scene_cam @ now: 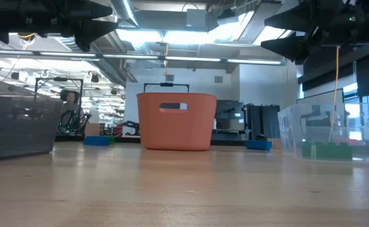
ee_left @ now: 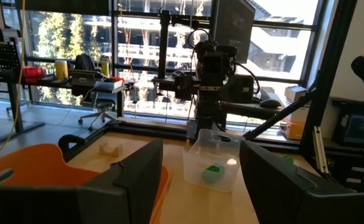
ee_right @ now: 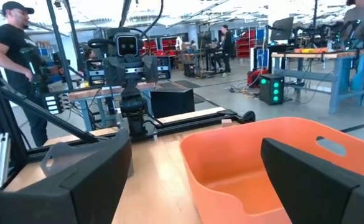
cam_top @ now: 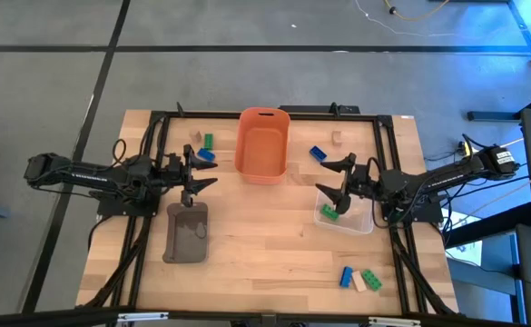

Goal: Sort & place blocks by color
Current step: Put the top left blue game piece into the orange bin

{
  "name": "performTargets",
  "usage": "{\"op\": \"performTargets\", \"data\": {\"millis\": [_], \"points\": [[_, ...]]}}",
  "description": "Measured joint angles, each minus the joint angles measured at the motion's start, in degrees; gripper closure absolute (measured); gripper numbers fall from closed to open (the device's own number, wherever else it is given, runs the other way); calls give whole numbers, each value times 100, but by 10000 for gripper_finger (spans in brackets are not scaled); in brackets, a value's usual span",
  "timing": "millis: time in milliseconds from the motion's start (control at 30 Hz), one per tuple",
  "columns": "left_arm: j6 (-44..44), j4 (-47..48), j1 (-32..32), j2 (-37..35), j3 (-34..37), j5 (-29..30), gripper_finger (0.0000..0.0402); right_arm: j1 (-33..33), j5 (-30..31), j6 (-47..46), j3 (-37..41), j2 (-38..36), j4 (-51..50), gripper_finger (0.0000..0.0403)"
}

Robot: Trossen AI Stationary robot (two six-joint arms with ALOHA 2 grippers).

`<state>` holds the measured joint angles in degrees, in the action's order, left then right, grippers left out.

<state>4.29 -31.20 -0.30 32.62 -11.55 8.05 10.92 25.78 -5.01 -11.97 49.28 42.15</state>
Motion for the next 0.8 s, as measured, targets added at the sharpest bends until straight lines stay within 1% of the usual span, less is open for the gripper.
{"op": "performTargets", "data": {"millis": [67,133,233,333,367,400,433,467,500,567,667,733,800], "points": [[1,227,1,19,-58,203,194,0,0,76,0,7,-4,43],[8,913,42,95,-351,625,194,0,0,78,0,7,-2,43],[271,2654,287,219,-1152,1505,193,0,0,78,0,7,-2,43],[886,4466,672,518,-1987,2381,192,0,4,78,0,7,-12,43],[1090,5057,819,652,-2189,2588,191,0,2,77,0,7,-18,43],[1219,5575,965,778,-2343,2667,191,0,2,68,0,7,-22,43],[1292,5997,1117,911,-2463,2659,191,0,2,48,0,7,-27,43],[1288,6378,1281,1057,-2567,2521,191,0,4,2,0,7,-35,43],[1153,6649,1456,1207,-2665,2258,191,0,3,-61,0,9,-44,43],[628,7004,1849,1571,-2827,1529,191,0,4,-69,0,9,-73,43],[-756,7260,2348,2175,-2972,483,191,0,4,-64,0,11,-99,43],[-1773,7240,2545,2670,-3057,265,191,0,4,-66,0,11,-96,43],[-2711,7231,2667,3119,-3101,351,191,0,5,-63,0,11,-95,43]]}}
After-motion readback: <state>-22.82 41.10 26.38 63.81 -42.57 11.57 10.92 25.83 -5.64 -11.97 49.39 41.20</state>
